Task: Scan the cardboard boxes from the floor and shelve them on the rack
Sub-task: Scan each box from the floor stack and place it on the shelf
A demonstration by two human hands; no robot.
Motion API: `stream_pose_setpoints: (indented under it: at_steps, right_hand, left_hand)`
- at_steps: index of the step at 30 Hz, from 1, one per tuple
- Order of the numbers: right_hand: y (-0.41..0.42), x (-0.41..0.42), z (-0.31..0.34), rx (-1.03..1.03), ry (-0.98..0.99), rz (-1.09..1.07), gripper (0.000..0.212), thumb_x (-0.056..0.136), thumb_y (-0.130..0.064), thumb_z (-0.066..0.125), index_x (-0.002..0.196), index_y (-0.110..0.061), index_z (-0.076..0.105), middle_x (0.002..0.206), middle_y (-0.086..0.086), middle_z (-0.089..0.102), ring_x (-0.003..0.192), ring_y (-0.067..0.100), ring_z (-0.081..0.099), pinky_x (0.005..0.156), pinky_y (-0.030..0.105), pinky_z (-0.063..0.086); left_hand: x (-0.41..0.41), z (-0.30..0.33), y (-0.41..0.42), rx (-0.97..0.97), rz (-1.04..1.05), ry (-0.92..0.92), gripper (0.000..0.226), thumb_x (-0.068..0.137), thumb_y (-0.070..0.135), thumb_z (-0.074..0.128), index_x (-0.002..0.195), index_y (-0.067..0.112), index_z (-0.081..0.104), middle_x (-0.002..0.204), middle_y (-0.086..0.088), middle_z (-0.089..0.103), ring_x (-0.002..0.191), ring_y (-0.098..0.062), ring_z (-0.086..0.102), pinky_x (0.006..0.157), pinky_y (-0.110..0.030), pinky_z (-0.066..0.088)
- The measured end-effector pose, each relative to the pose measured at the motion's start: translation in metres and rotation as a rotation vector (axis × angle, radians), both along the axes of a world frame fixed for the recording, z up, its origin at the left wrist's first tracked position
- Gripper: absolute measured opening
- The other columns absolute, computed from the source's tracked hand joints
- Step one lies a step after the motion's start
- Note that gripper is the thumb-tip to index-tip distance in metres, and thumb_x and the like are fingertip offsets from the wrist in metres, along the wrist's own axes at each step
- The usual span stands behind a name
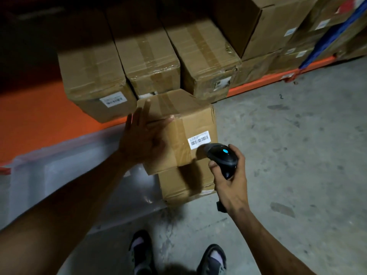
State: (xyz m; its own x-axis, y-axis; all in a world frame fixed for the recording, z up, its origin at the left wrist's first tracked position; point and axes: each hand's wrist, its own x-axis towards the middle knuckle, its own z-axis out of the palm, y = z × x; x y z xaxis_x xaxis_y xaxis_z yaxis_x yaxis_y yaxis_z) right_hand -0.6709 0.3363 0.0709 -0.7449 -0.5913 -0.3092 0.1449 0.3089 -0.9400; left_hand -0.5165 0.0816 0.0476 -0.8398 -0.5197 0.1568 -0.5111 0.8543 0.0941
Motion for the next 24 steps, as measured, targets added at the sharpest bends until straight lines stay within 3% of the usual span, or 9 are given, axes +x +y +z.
stream_pose_setpoints:
  at_steps: [3,5,7,8,10,12,15,24]
  right_hand:
    - [-0.005,0.003,0.006,-0.030,0.032,0.008,0.062,0.092,-0.028,0.078,0.144,-0.040,0.047,0.124,-0.025,0.062,0.111,-0.014,0.061,0.090,0.009,0.052]
    - [-0.008,0.002,0.007,-0.027,0.037,0.036,0.059,0.092,-0.038,0.077,0.142,-0.046,0.046,0.123,-0.028,0.063,0.115,0.003,0.066,0.096,0.029,0.060]
    - [-0.013,0.001,0.011,-0.032,0.051,0.066,0.058,0.091,-0.044,0.077,0.139,-0.049,0.044,0.121,-0.033,0.062,0.116,0.015,0.067,0.094,0.043,0.062]
    - [-0.017,0.000,0.013,-0.046,0.069,0.068,0.059,0.089,-0.048,0.077,0.138,-0.050,0.044,0.120,-0.035,0.061,0.117,0.014,0.066,0.094,0.039,0.062]
    - [-0.026,-0.002,0.019,-0.078,0.124,0.045,0.061,0.084,-0.055,0.075,0.137,-0.050,0.044,0.119,-0.036,0.061,0.120,0.000,0.063,0.092,0.016,0.056]
    - [-0.033,-0.006,0.025,-0.098,0.180,0.028,0.061,0.083,-0.057,0.073,0.135,-0.051,0.043,0.117,-0.039,0.062,0.116,-0.013,0.060,0.088,0.005,0.048]
    - [-0.039,-0.015,0.029,-0.106,0.245,0.058,0.060,0.084,-0.055,0.073,0.134,-0.054,0.041,0.118,-0.048,0.058,0.114,-0.017,0.059,0.088,0.003,0.047]
    - [-0.031,-0.007,0.025,-0.065,0.304,0.157,0.059,0.083,-0.056,0.073,0.132,-0.058,0.042,0.116,-0.045,0.060,0.111,-0.011,0.063,0.088,0.008,0.051]
  left_hand:
    - [-0.016,0.015,-0.016,-0.108,0.078,-0.039,0.082,0.080,0.088,0.033,0.153,0.050,0.024,0.165,-0.021,0.007,0.142,-0.049,0.027,0.107,-0.064,0.030]
    - [-0.031,0.026,-0.026,-0.155,0.151,-0.086,0.089,0.075,0.094,0.033,0.152,0.052,0.022,0.164,-0.024,0.014,0.140,-0.049,0.032,0.107,-0.065,0.030]
    - [-0.045,0.034,-0.036,-0.140,0.145,-0.106,0.090,0.075,0.093,0.035,0.153,0.049,0.025,0.156,-0.029,0.029,0.127,-0.051,0.046,0.095,-0.061,0.042]
    - [-0.050,0.038,-0.039,-0.141,0.133,-0.122,0.089,0.077,0.092,0.033,0.153,0.047,0.026,0.150,-0.030,0.038,0.117,-0.049,0.051,0.087,-0.057,0.047]
    - [-0.053,0.041,-0.038,-0.149,0.119,-0.147,0.088,0.079,0.092,0.029,0.153,0.046,0.027,0.133,-0.025,0.050,0.102,-0.042,0.056,0.074,-0.048,0.051]
    - [-0.046,0.037,-0.030,-0.132,0.108,-0.142,0.087,0.078,0.092,0.028,0.153,0.047,0.026,0.124,-0.020,0.052,0.099,-0.038,0.054,0.075,-0.044,0.048]
    - [-0.023,0.023,-0.021,-0.082,0.076,-0.126,0.086,0.080,0.091,0.027,0.154,0.047,0.023,0.124,-0.018,0.049,0.104,-0.038,0.049,0.083,-0.047,0.044]
    - [-0.020,0.007,-0.006,-0.186,0.073,-0.151,0.086,0.082,0.088,0.029,0.156,0.048,0.013,0.118,-0.022,0.049,0.094,-0.037,0.050,0.077,-0.045,0.043]
